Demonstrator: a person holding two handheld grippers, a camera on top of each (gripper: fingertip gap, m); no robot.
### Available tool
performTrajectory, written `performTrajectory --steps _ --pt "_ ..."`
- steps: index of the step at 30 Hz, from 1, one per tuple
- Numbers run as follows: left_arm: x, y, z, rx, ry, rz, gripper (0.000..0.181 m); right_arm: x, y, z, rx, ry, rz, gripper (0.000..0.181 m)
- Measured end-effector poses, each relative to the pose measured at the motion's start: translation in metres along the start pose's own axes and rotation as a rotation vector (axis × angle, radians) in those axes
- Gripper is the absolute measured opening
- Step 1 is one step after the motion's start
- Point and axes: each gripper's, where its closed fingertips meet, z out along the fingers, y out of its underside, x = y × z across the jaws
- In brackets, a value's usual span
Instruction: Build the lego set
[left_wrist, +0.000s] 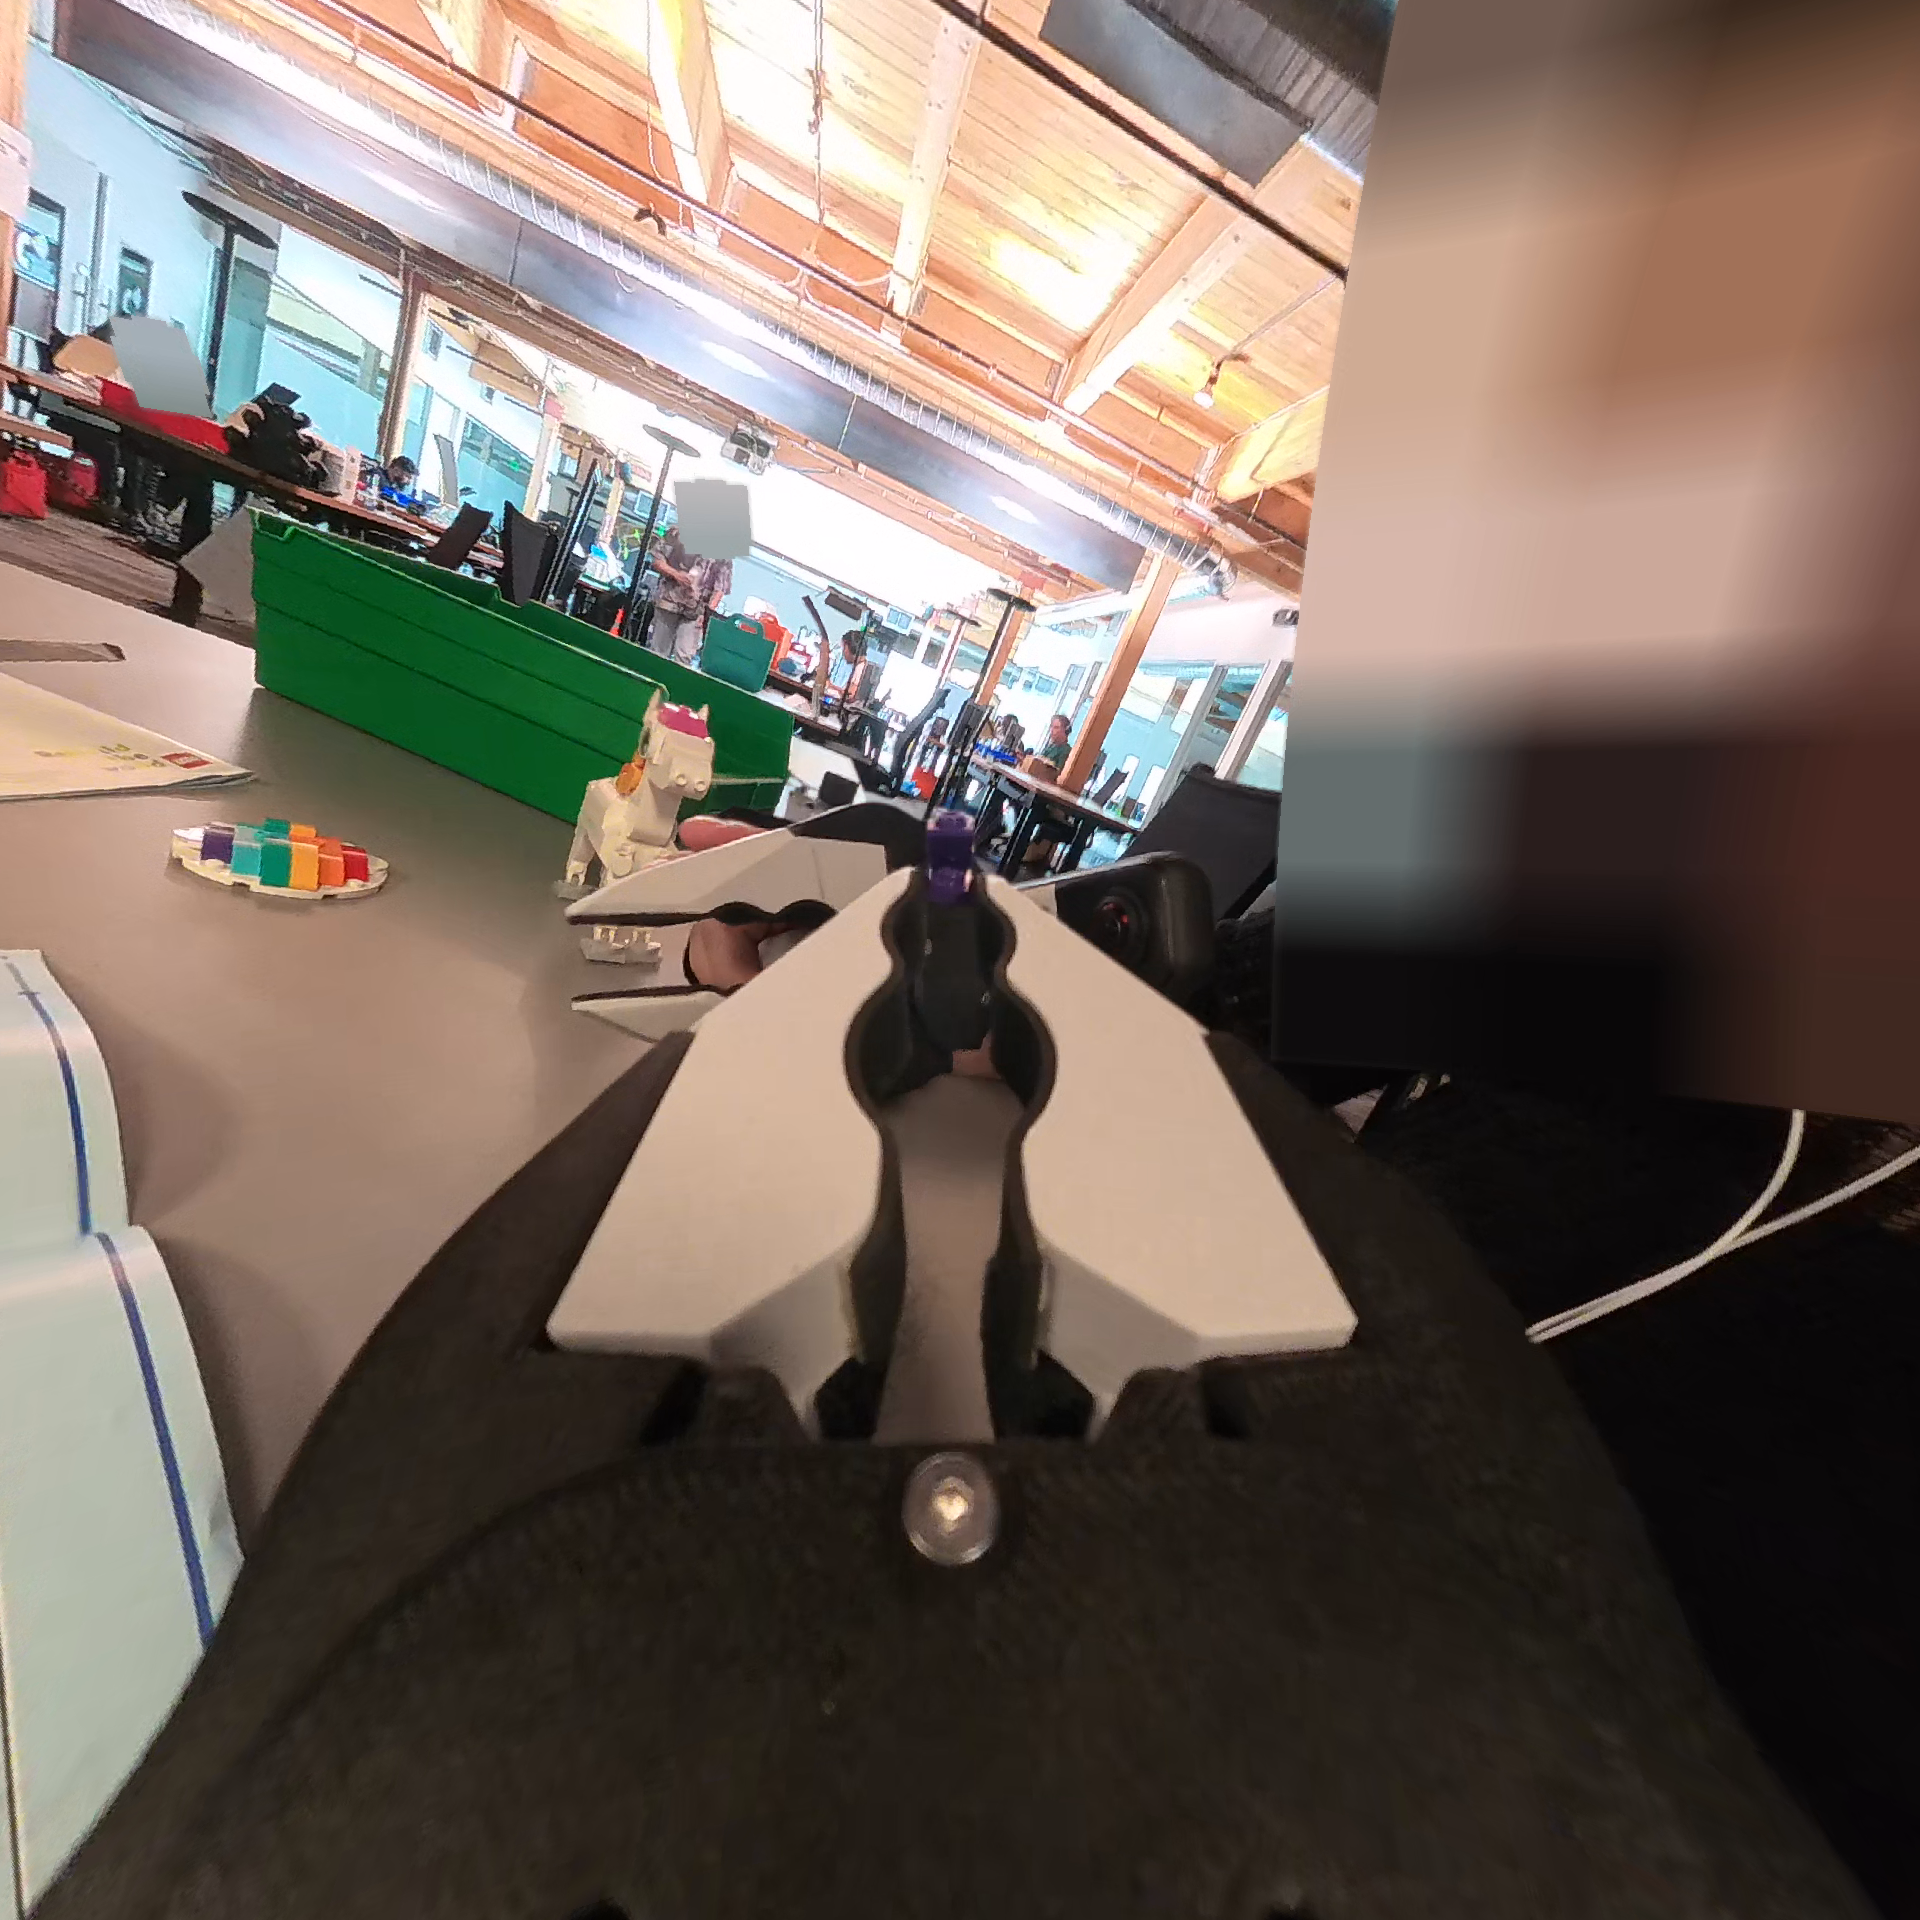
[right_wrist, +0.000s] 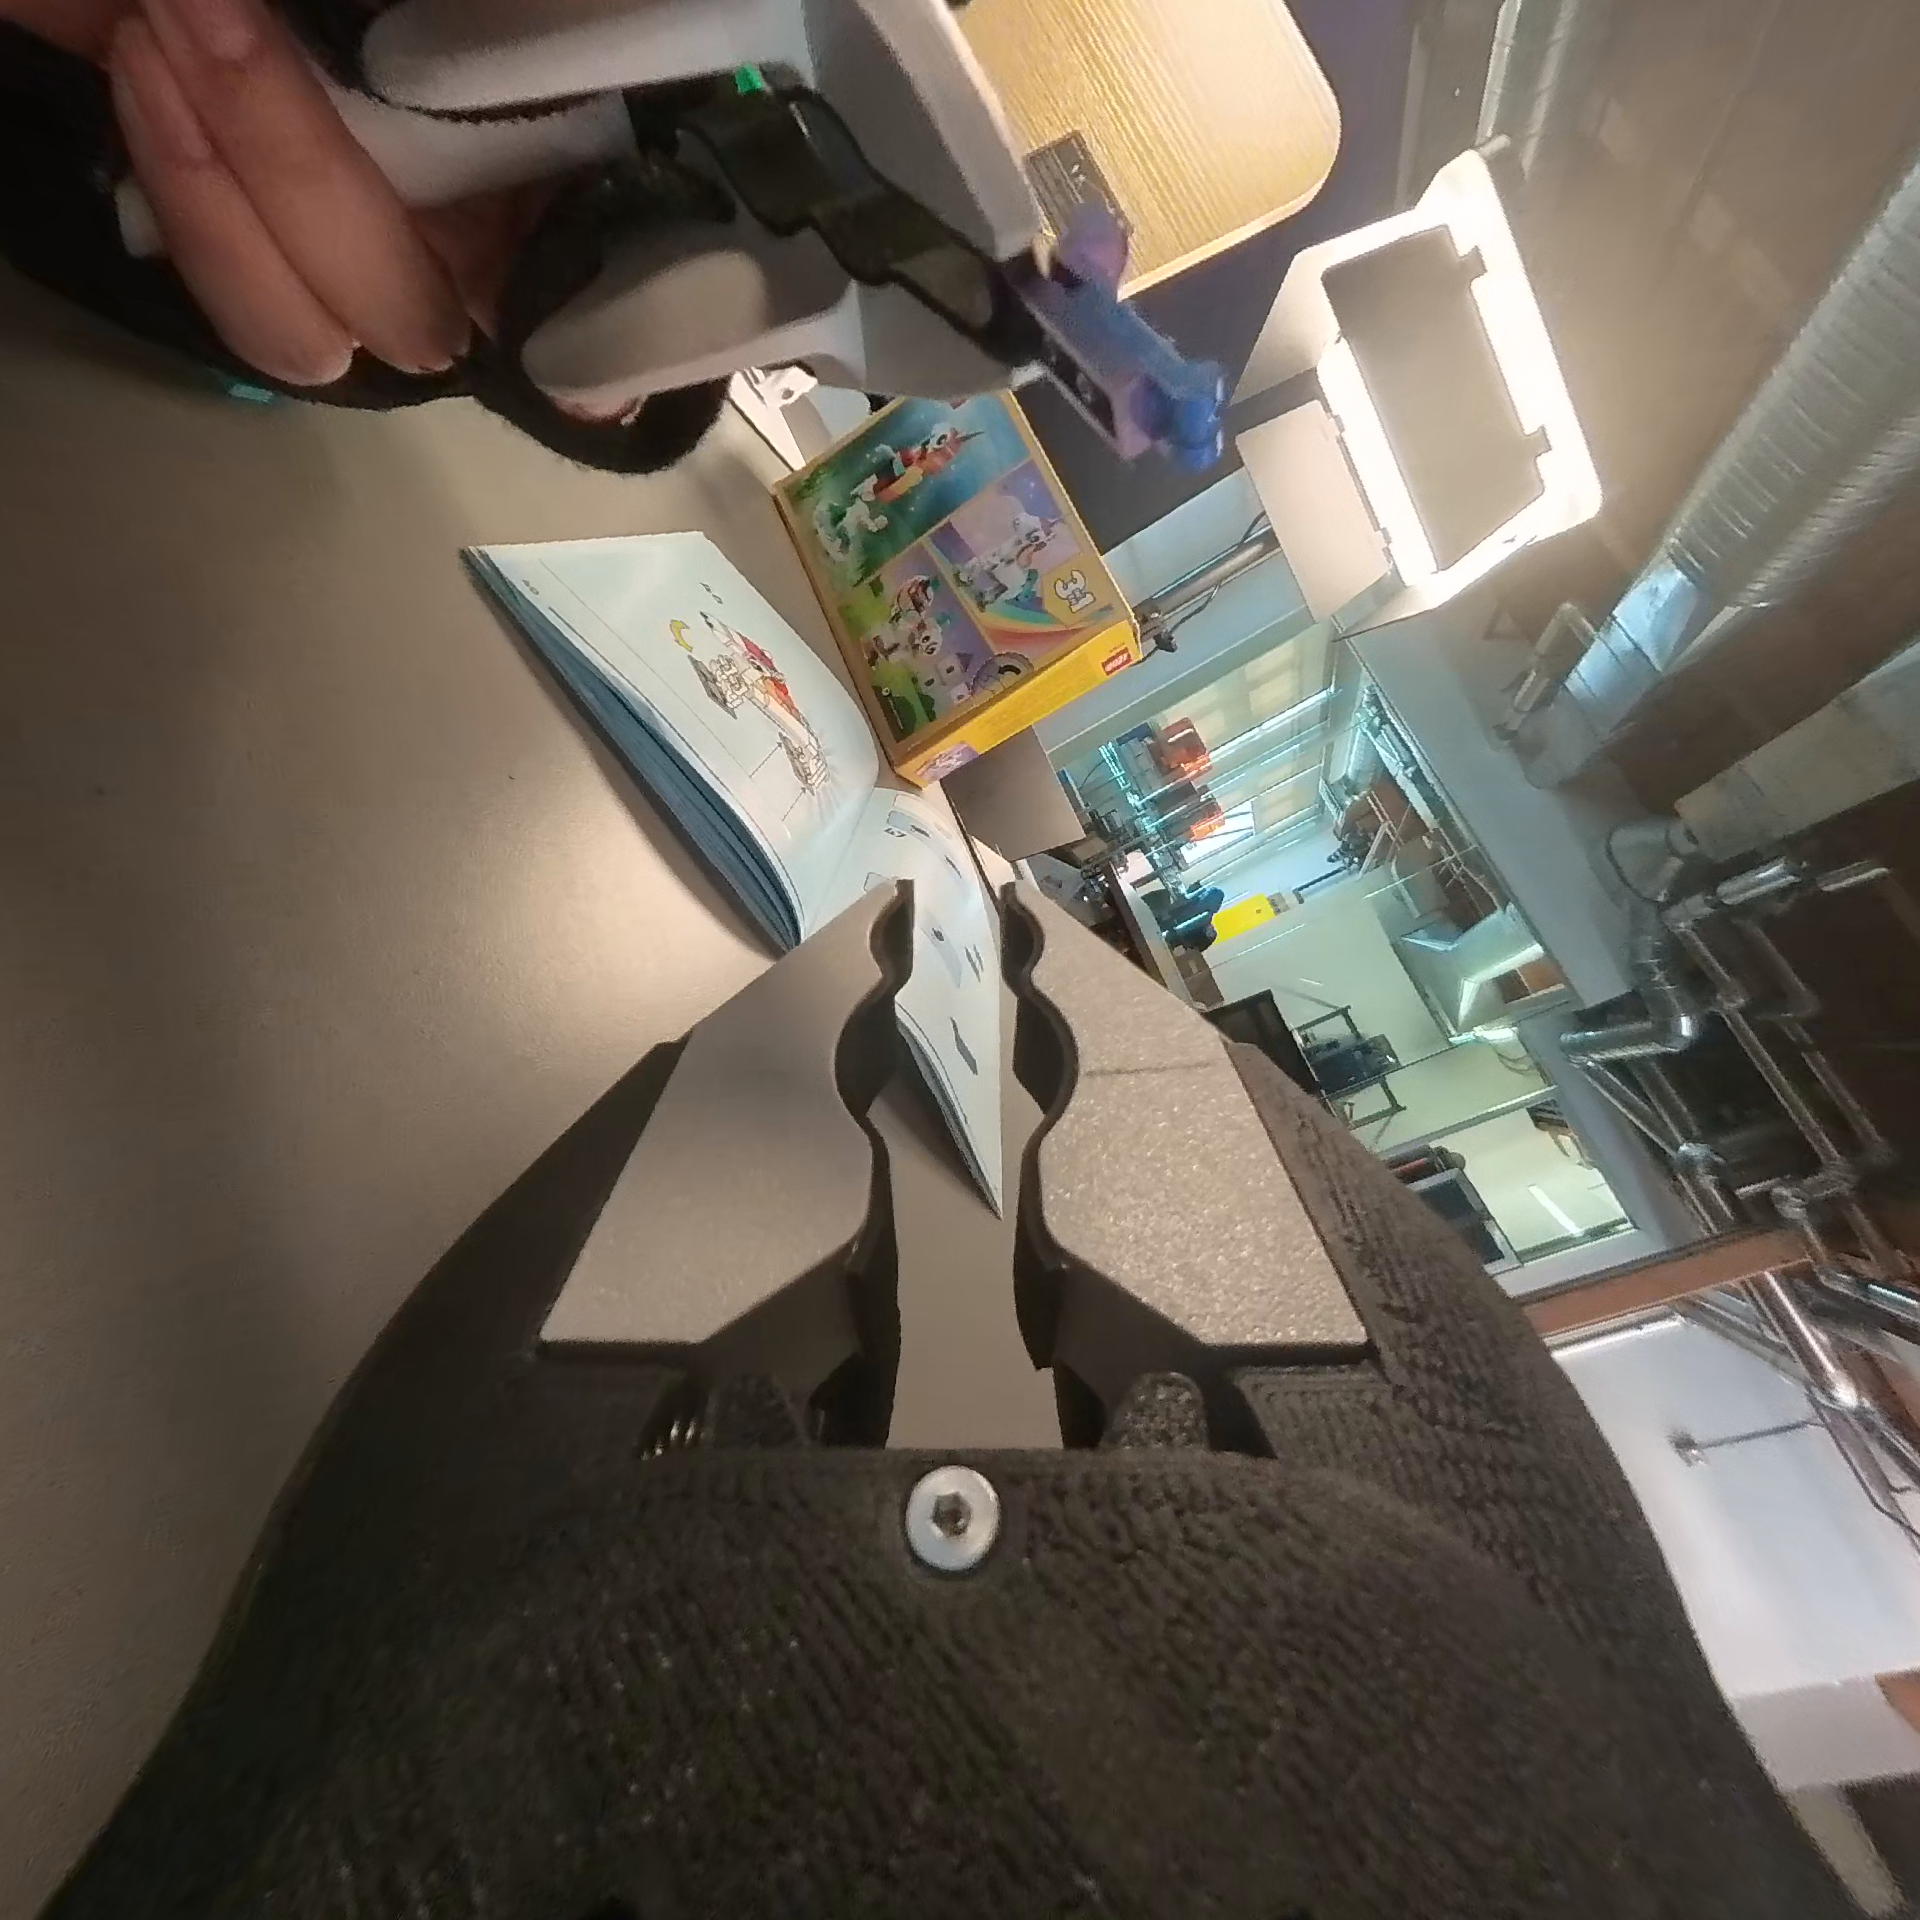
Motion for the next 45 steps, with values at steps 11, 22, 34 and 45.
performTrajectory --steps 11,22,34,45 --pt "0.0032 0.0049 0.0030 -0.030 0.004 0.033 0.007 -0.0017 0.0026 0.0015 -0.015 -0.003 -0.016 0.011" --pt "0.0027 0.0042 0.0026 -0.025 0.006 0.025 0.007 -0.0036 0.0040 0.0024 -0.023 -0.012 -0.023 0.010" --pt "0.0026 0.0040 0.0024 -0.025 0.006 0.025 0.007 -0.0051 0.0048 0.0032 -0.027 -0.020 -0.025 0.010" --pt "0.0024 0.0041 0.0026 -0.025 0.007 0.024 0.007 -0.0064 0.0053 0.0037 -0.029 -0.027 -0.025 0.010"
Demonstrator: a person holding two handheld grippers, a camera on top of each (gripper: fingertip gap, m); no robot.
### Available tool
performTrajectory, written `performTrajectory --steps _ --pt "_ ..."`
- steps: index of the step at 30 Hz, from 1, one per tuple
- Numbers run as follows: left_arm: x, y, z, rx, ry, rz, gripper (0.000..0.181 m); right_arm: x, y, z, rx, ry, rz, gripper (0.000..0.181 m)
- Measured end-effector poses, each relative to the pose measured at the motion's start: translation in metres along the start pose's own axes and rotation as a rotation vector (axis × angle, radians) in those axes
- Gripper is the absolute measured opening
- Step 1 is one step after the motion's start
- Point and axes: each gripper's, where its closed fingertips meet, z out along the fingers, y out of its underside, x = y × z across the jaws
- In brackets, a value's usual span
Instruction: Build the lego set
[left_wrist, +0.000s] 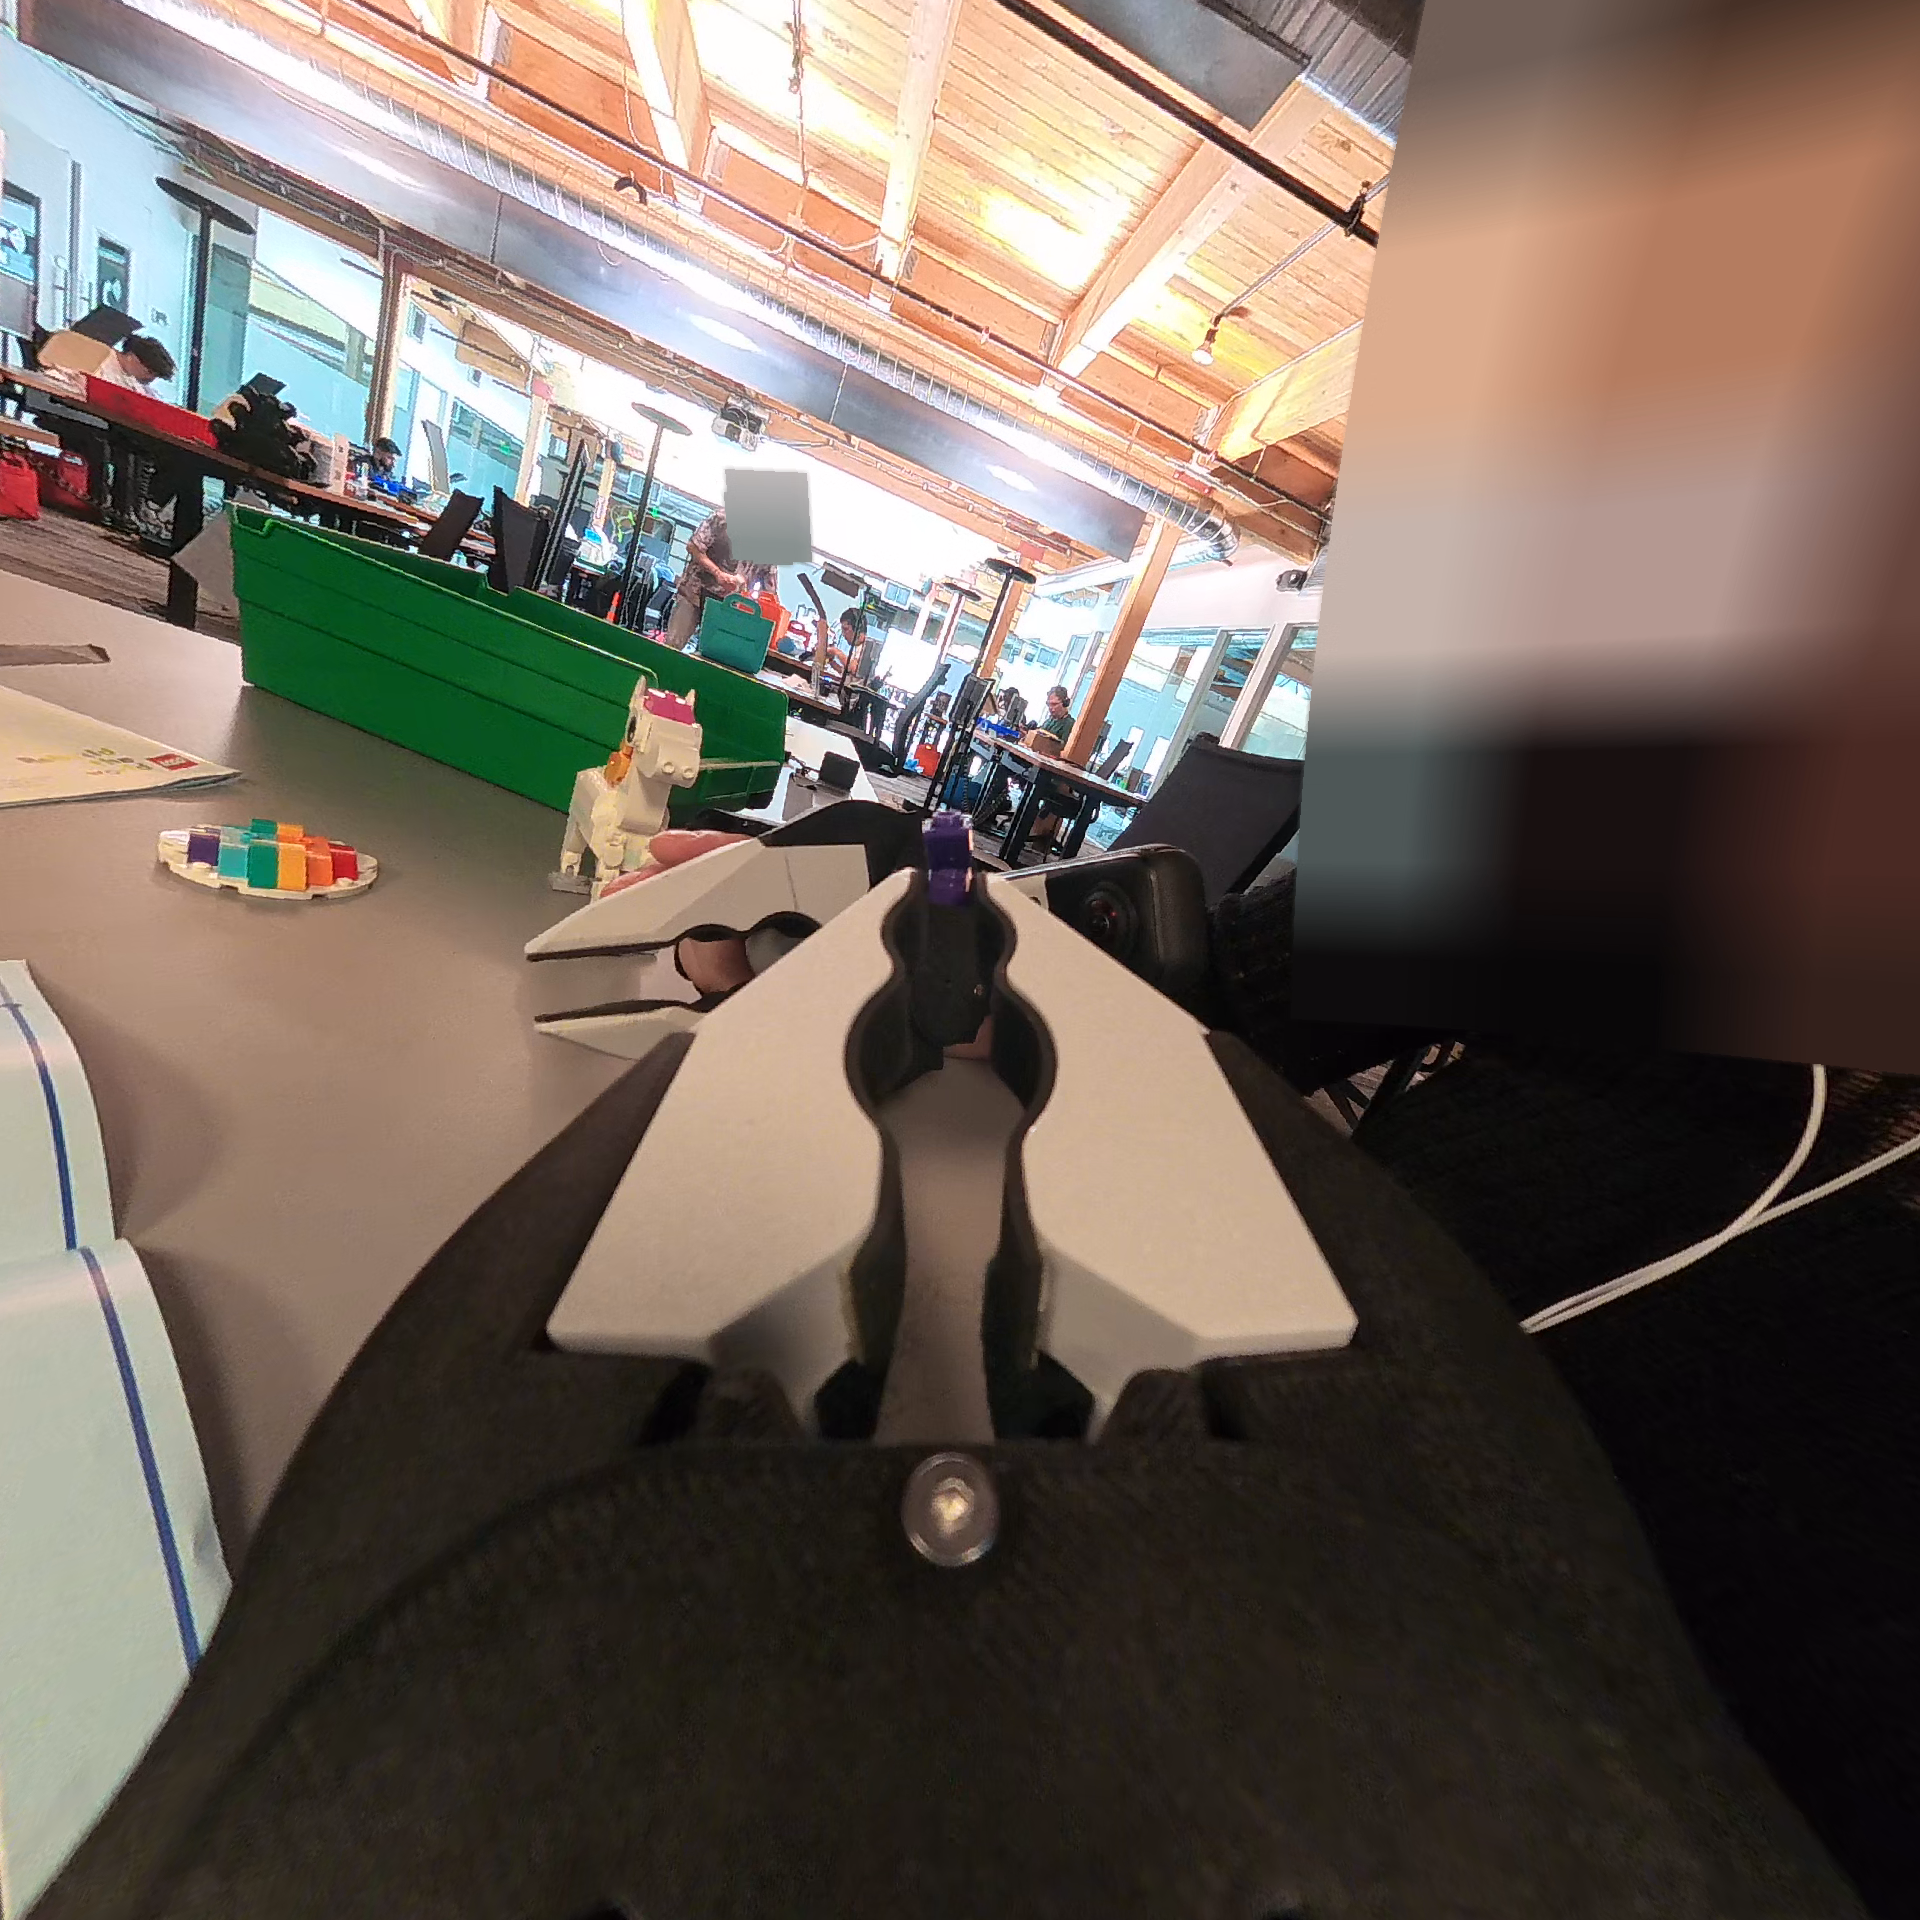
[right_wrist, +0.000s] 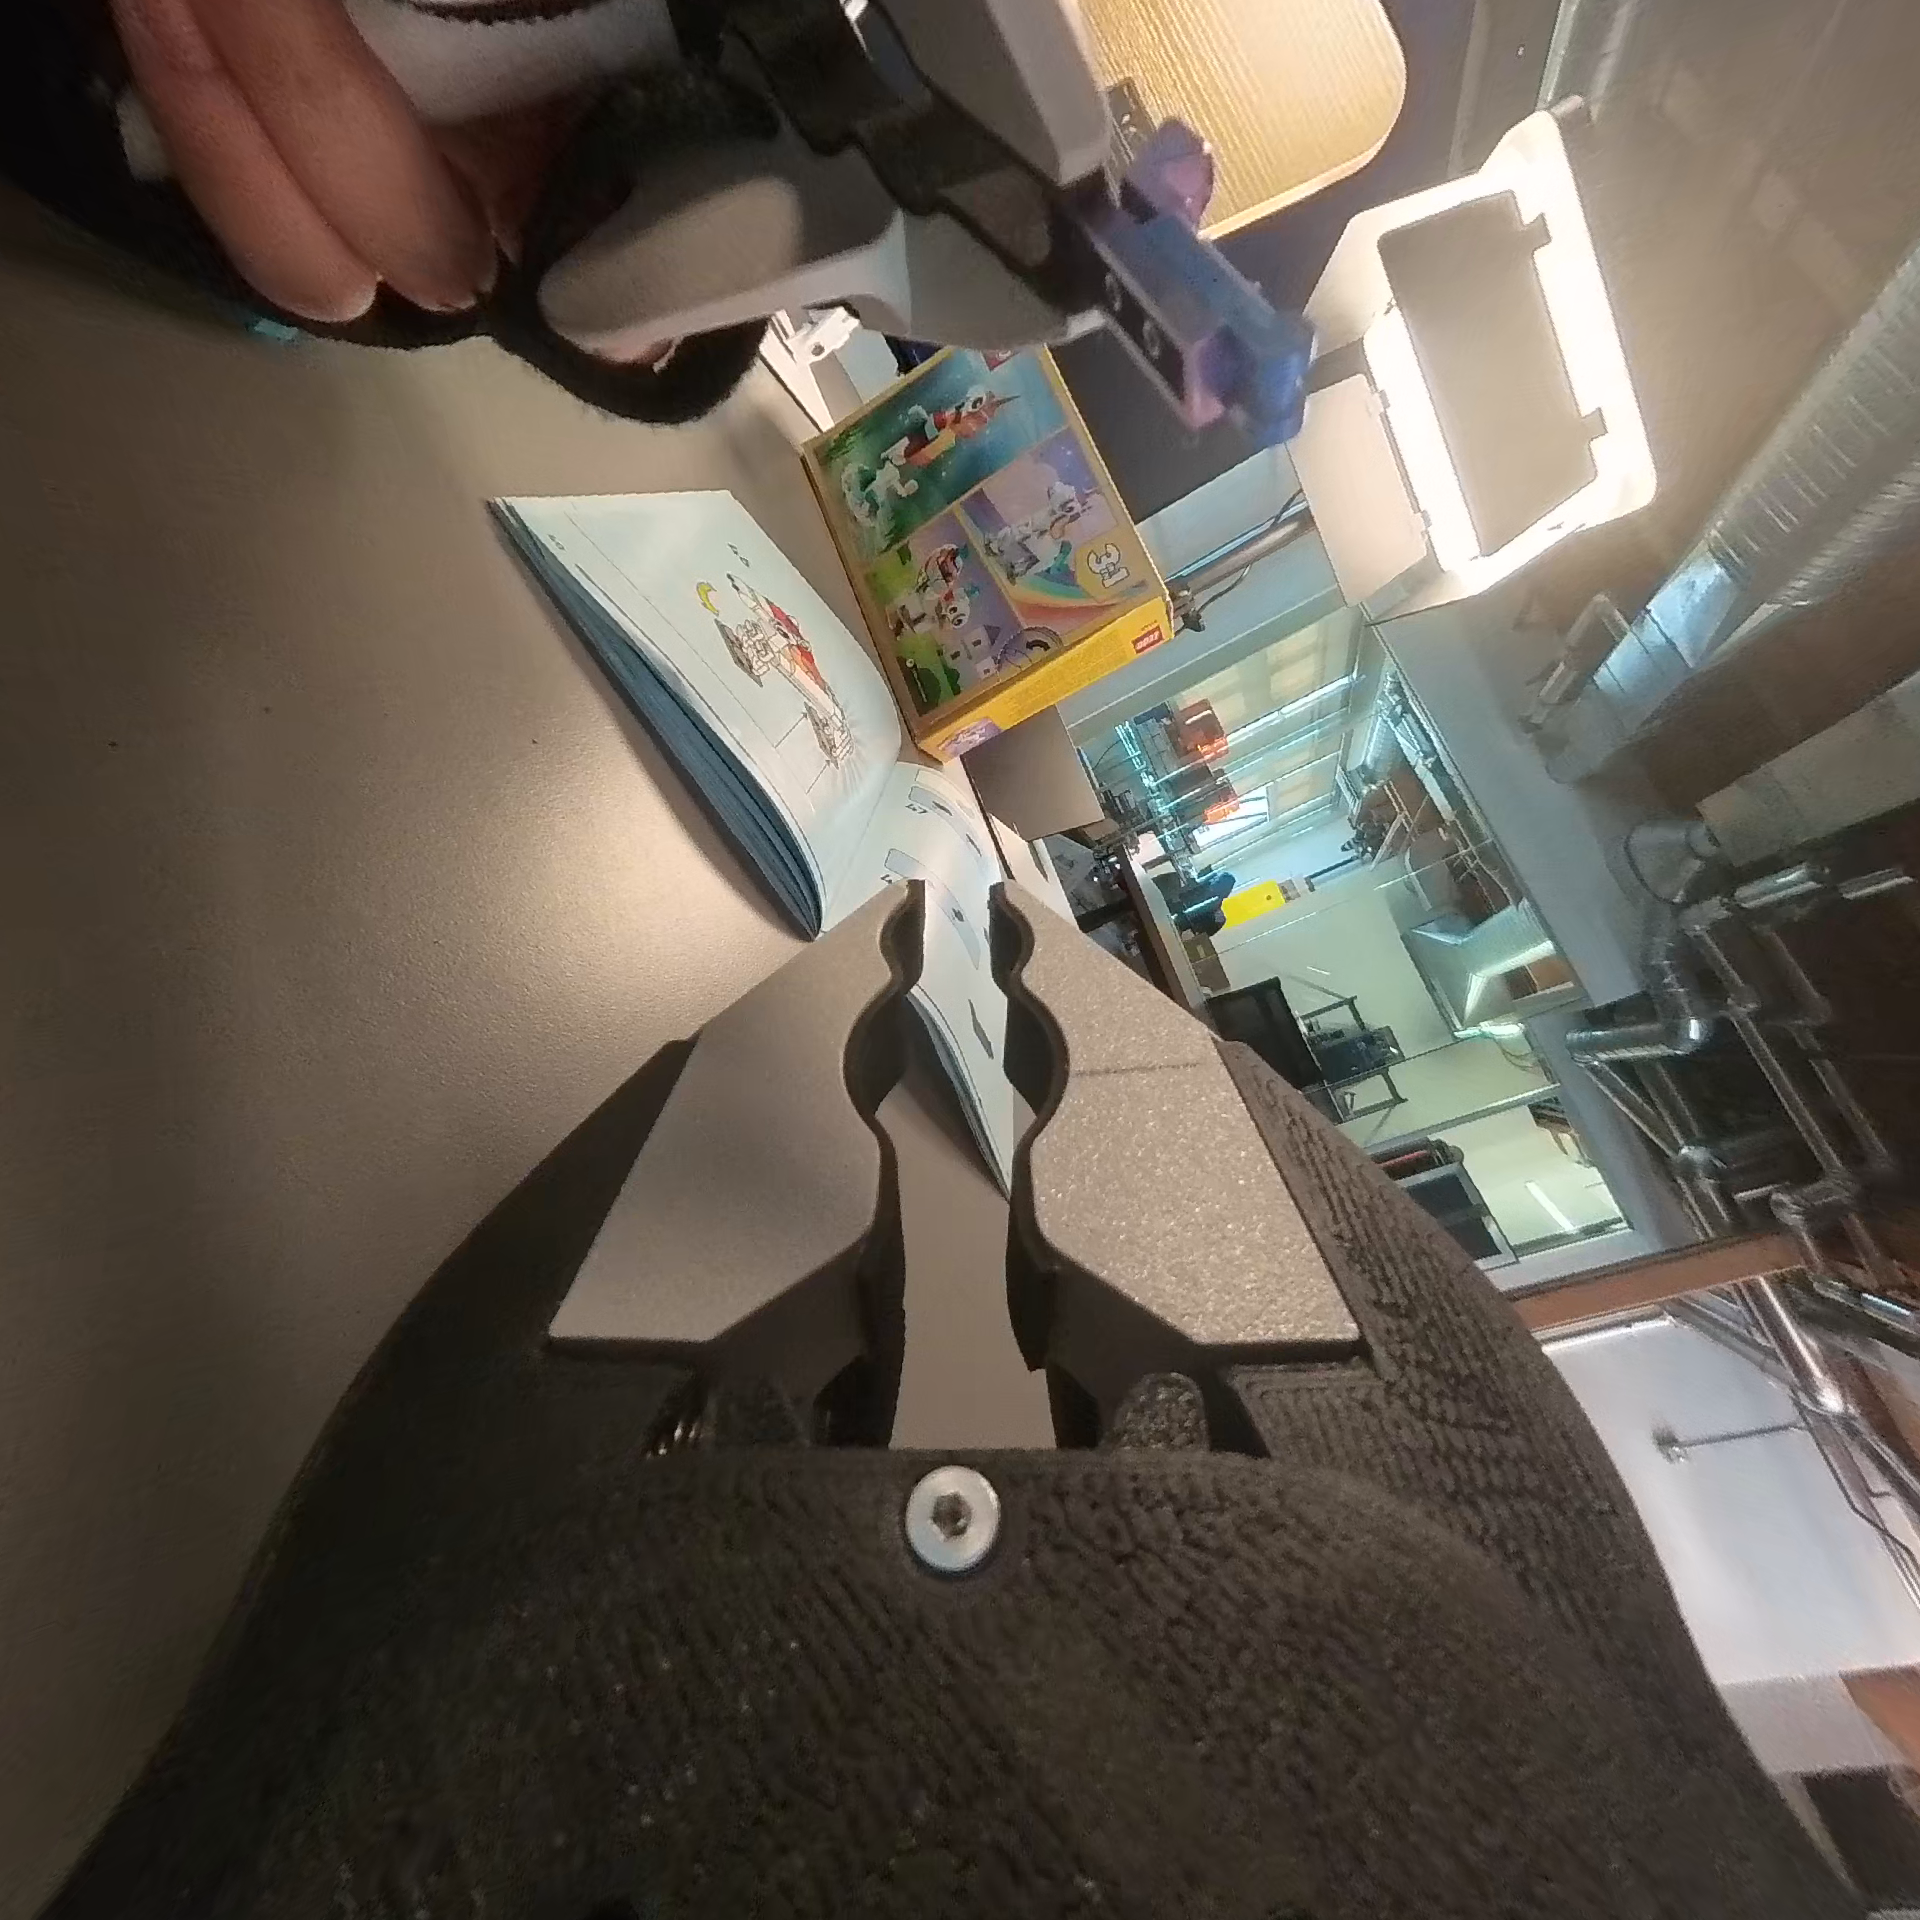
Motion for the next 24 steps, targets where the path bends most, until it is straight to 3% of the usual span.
performTrajectory --steps 10,15,17,19,24 --pt "-0.004 -0.002 -0.001 0.015 -0.025 -0.006 0.007 0.000 -0.003 -0.001 0.015 -0.004 0.005 0.014" --pt "-0.037 -0.005 -0.011 0.040 -0.198 -0.136 0.007 0.015 -0.016 -0.003 0.022 0.099 -0.059 0.055" --pt "-0.051 -0.004 -0.017 0.039 -0.271 -0.184 0.007 0.017 -0.027 -0.005 0.035 0.134 -0.124 0.062" --pt "-0.059 -0.002 -0.021 0.029 -0.321 -0.211 0.007 0.016 -0.037 -0.005 0.029 0.168 -0.214 0.058" --pt "-0.065 0.008 -0.020 -0.046 -0.387 -0.196 0.007 0.007 -0.044 0.000 -0.006 0.172 -0.315 0.029"
